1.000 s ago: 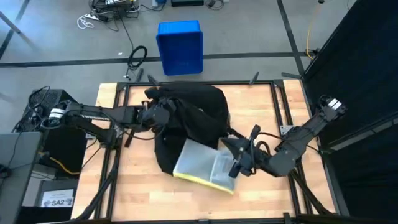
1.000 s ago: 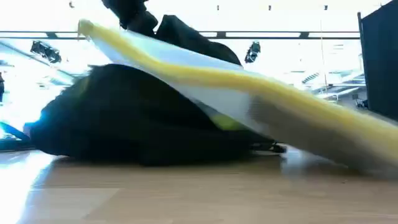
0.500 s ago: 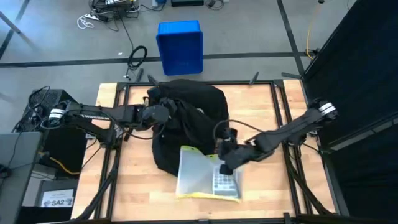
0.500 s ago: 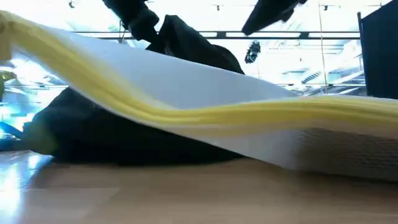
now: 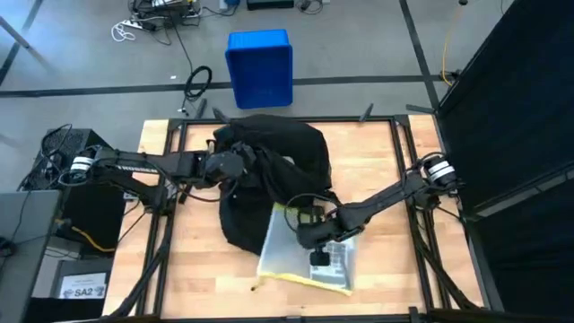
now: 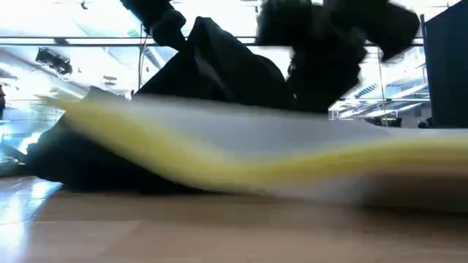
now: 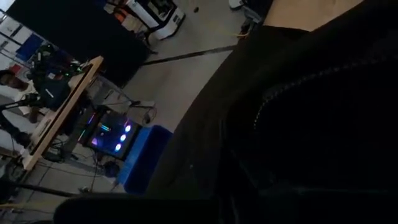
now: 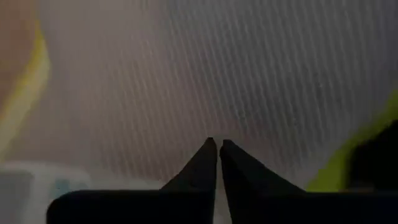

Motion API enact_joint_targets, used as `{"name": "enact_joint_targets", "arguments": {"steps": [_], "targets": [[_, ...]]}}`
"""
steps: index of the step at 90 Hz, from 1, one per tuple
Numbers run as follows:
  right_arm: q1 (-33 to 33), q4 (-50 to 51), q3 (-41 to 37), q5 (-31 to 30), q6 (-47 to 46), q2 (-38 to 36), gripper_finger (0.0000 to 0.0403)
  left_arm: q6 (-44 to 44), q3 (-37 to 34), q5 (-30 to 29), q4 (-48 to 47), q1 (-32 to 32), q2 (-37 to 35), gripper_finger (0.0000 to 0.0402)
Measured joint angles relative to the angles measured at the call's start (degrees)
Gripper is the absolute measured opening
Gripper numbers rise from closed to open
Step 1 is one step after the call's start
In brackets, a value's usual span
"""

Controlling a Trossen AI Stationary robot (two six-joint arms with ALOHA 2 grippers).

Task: Unpack backpack
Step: Remove the zip bag from the backpack, then remove the usb cable from the backpack

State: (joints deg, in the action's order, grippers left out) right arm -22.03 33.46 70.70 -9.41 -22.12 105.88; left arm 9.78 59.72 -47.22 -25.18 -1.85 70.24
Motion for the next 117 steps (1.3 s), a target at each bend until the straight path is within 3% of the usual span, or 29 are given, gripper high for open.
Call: {"name": "enact_joint_targets", "arguments": {"steps": [26, 37, 52, 64, 77, 83, 101, 117], "targets": [[-5.99, 24.83, 0.0, -3.59, -17.09, -1.96, 0.0, -0.02, 0.0, 0.46, -0.03, -0.02, 0.0, 0.0], [-7.56, 27.5, 0.0, -7.9, -21.06, -2.96, 0.0001, -0.11, 0.0, 2.84, 0.64, 0.0, 0.0, 0.0], [-7.37, 20.07, 0.76, -14.75, -16.45, -5.48, 0.0001, -0.17, 0.0, 8.44, 2.96, -0.13, 0.0, 0.0], [-5.51, 2.59, 1.06, -20.24, -3.64, -7.33, 0.0013, -0.16, 0.02, 10.34, 3.82, -0.13, 0.0, 0.0], [-2.11, -19.94, 1.22, -13.1, 14.9, -5.74, 0.0052, -1.04, 0.02, 10.98, 4.55, -0.13, 0.0, 0.0], [-0.29, -25.34, 1.22, -9.78, 19.83, -3.73, 0.0077, -1.33, 0.02, 12.16, 4.5, -0.13, 0.02, 0.0], [4.96, -27.68, 1.15, -2.98, 22.95, 2.9, 0.0146, -2.35, 0.02, 13.9, 4.04, -0.15, 0.02, 0.0], [6.93, -27.15, 1.11, -1.42, 25.66, 7.72, 0.0176, -2.55, 0.02, 13.94, 3.8, -0.13, 0.02, 0.0]]}}
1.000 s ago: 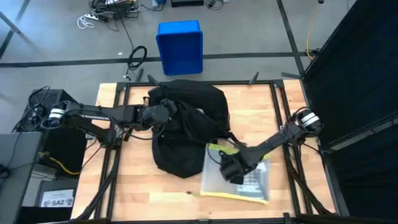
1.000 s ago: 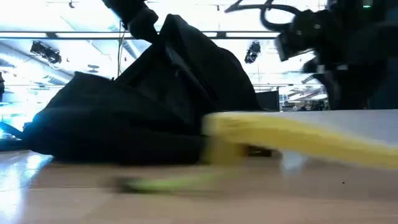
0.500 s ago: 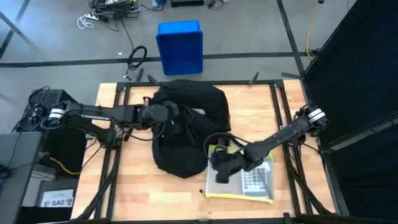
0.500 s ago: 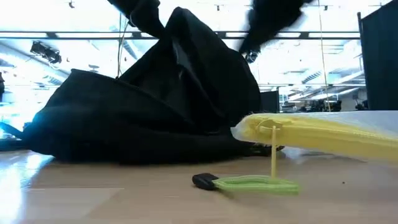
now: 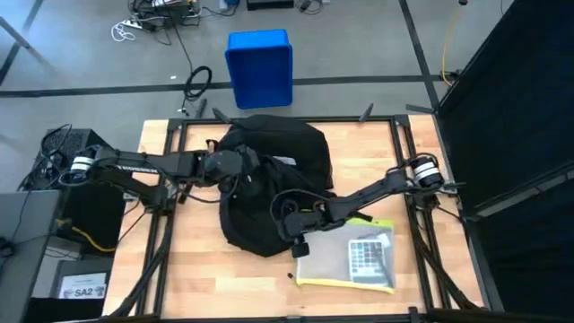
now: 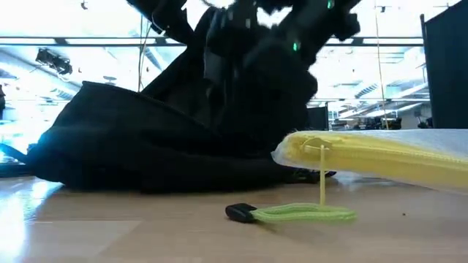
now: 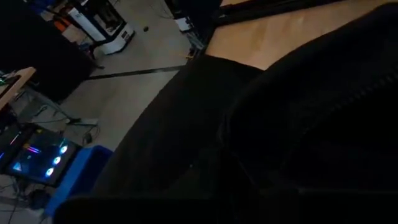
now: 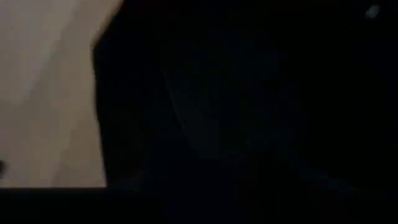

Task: Unpack backpack
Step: Remove the usb cable from the backpack

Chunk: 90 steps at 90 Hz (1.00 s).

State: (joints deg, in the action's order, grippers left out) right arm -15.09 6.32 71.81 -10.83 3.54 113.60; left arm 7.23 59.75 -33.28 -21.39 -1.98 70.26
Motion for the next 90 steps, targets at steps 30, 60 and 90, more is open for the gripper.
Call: {"name": "enact_joint_targets", "arguments": {"steps": [30, 60, 90], "targets": [[2.63, 0.59, 0.31, 0.55, -0.03, 4.04, 0.0174, -0.36, 0.0, 0.53, -0.76, 0.0, 0.0, 0.0], [2.82, 1.83, 0.11, 0.39, 0.82, 3.67, 0.0011, -0.42, 0.0, 1.01, -0.81, 0.0, 0.0, 0.0], [0.79, 3.99, -0.22, -3.47, -0.03, -4.85, 0.0001, -0.47, 0.0, 1.05, -0.92, 0.0, 0.02, 0.0]]}}
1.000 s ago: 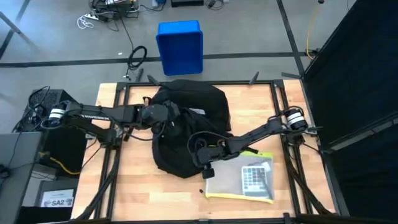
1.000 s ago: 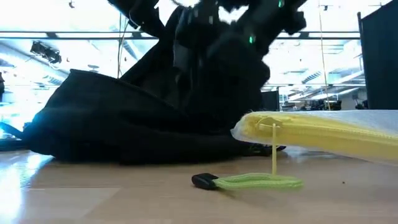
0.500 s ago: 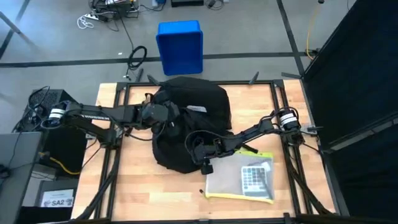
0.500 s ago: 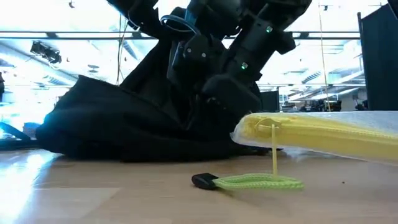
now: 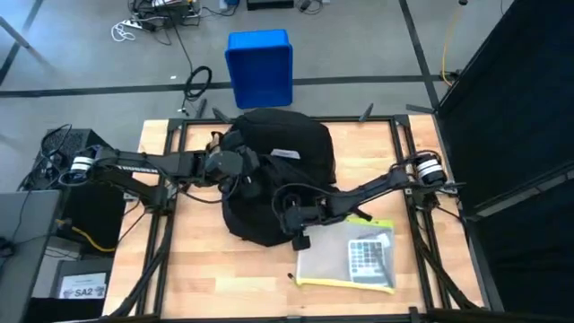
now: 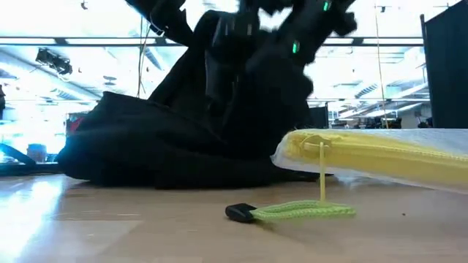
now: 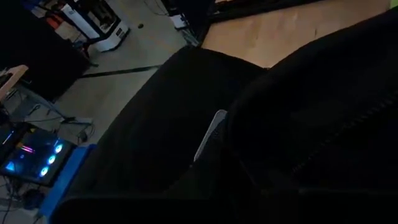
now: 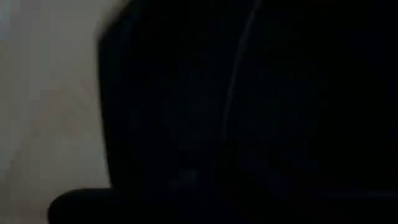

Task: Unpack backpack
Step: Remove the usb cable from the backpack

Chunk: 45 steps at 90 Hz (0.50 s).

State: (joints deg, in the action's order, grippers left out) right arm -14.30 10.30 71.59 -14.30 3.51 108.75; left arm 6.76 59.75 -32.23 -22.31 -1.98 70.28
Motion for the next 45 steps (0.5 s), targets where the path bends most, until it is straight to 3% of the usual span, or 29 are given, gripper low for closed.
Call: {"name": "enact_joint_targets", "arguments": {"steps": [20, 45], "targets": [[-2.12, 0.46, 0.02, -5.42, 0.66, -6.72, 0.0, -0.02, 0.0, 0.0, -0.07, -0.01, -0.02, 0.0], [-8.46, 8.36, 0.09, -9.9, -0.73, -18.79, 0.0, -1.51, 0.0, 0.0, -2.21, -0.02, 0.0, 0.0]]}}
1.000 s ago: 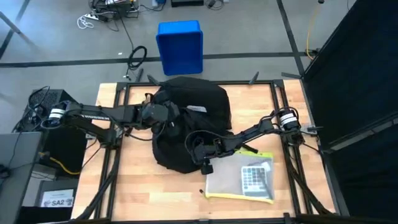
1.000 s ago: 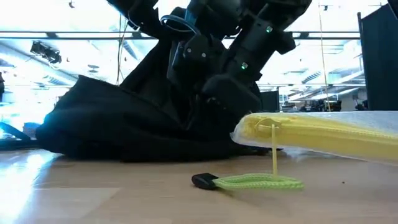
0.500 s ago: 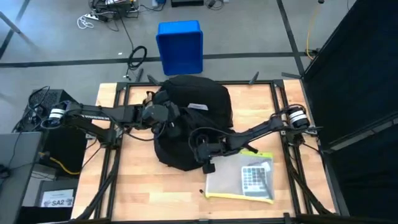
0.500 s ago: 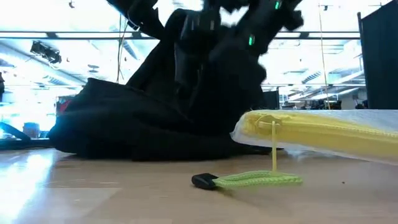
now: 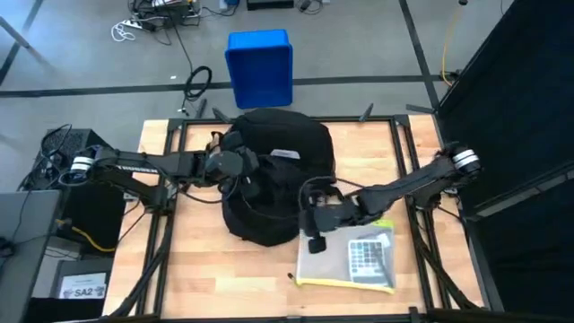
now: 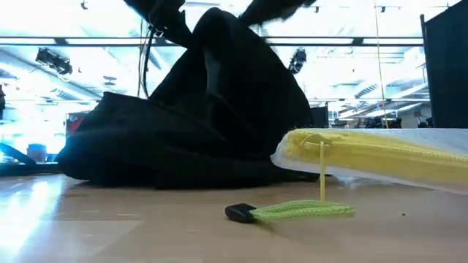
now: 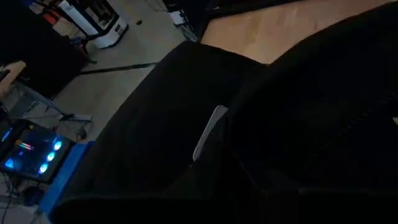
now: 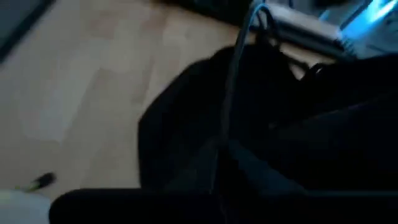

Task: Unpack backpack
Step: Remove the usb cable from the backpack

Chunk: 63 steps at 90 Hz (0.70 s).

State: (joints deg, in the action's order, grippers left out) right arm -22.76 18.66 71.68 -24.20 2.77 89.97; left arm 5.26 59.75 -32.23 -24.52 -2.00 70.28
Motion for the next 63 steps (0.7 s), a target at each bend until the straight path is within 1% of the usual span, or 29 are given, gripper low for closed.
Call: {"name": "enact_joint_targets", "arguments": {"steps": [16, 28, 37, 56, 63], "targets": [[-6.74, 4.83, 0.09, -3.09, -4.42, -7.33, 0.0, -1.07, 0.0, -0.02, -2.14, 0.0, 0.0, 0.0], [-11.55, 10.5, 0.11, -4.4, -11.86, -10.14, 0.0, -1.05, 0.0, -0.02, -2.16, 0.0, -0.02, 0.0], [-14.21, 17.44, 0.11, -4.43, -20.38, -10.05, 0.0, -1.01, 0.0, -0.02, -2.03, 0.0, 0.0, 0.0], [-18.13, 36.28, 0.11, -2.53, -43.85, -6.45, 0.0, -0.96, 0.0, -0.02, -1.94, 0.0, 0.0, 0.0], [-19.66, 40.37, 0.11, -2.02, -50.1, -5.25, 0.0, -0.93, 0.0, -0.06, -1.55, 0.0, -0.02, 0.0]]}}
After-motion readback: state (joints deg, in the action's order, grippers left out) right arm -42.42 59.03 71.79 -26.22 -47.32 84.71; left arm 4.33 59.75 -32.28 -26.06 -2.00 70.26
